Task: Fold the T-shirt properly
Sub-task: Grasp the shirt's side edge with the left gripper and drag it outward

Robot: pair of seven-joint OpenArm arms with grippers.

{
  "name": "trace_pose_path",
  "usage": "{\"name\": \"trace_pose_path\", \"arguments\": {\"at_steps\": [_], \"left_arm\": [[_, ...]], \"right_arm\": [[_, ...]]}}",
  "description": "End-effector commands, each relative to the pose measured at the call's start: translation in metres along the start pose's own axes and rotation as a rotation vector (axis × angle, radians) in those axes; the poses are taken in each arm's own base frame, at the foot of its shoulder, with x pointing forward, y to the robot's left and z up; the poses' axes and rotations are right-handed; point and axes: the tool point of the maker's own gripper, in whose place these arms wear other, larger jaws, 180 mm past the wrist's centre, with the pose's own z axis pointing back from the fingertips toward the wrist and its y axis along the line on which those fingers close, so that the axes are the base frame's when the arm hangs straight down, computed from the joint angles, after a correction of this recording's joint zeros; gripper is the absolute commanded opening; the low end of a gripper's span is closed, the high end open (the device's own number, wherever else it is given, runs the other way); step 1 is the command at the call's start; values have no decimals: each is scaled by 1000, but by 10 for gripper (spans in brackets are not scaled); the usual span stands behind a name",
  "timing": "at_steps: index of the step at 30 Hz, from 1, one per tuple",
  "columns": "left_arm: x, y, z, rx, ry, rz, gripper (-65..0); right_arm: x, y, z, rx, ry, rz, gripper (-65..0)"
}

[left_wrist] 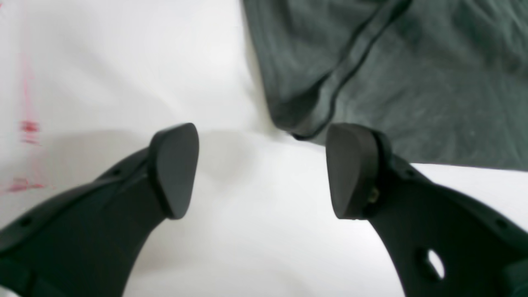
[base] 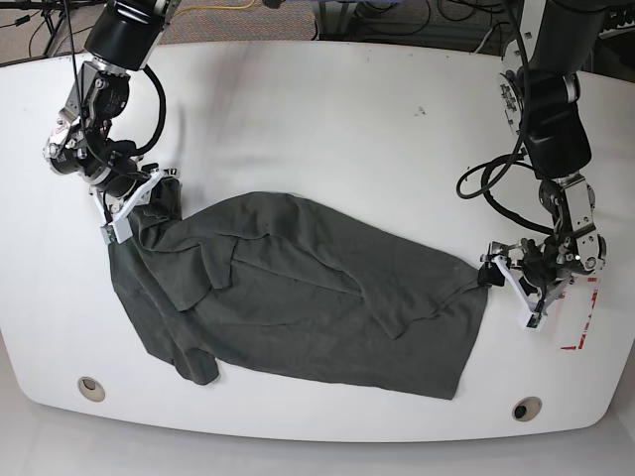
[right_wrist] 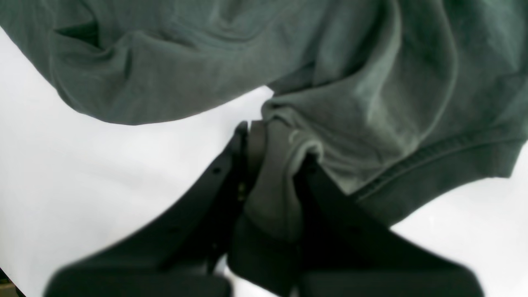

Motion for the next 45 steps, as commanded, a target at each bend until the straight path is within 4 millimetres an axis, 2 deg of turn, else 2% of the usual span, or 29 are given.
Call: {"name": "trace_pose_path", "arguments": {"at_steps": [1, 4, 11, 18, 20, 22, 24, 27, 28, 30, 38, 42, 45], "left_arm": [[33, 9, 6, -1, -93, 34, -196], [30, 9, -1, -25, -93, 85, -197], [23, -6, -20, -98, -67, 156, -197], [21, -33, -32, -153, -54, 165, -212], [21, -37, -33, -159, -53, 166, -257], [20, -40, -35, -165, -50, 169, -332], [19, -40, -35, -165, -49, 170, -458], [13, -40, -35, -164, -39, 172, -606], [9, -41, -36, -164, -33, 174, -642], [4, -40, -35, -158, -27, 171, -650], [-26, -19, -11, -73, 15, 113, -650], [-48, 8, 16, 25, 51, 87, -650], [-62, 21, 33, 79, 82, 70, -650]], "right_arm": [[19, -1, 6, 1, -57, 21, -650], [20, 0, 5, 3, -59, 20, -650], [18, 5, 2, 15, -59, 10, -650], [18, 6, 2, 16, -60, 9, -650], [18, 6, 2, 16, -60, 9, -650], [18, 6, 2, 16, -60, 9, -650], [19, 6, 2, 16, -61, 10, -650], [19, 6, 2, 16, -61, 10, -650], [19, 6, 2, 16, -61, 10, -650], [19, 6, 2, 16, -61, 10, -650], [19, 6, 2, 16, -61, 10, -650], [18, 6, 2, 15, -59, 10, -650], [17, 6, 2, 15, -56, 9, -650]]}}
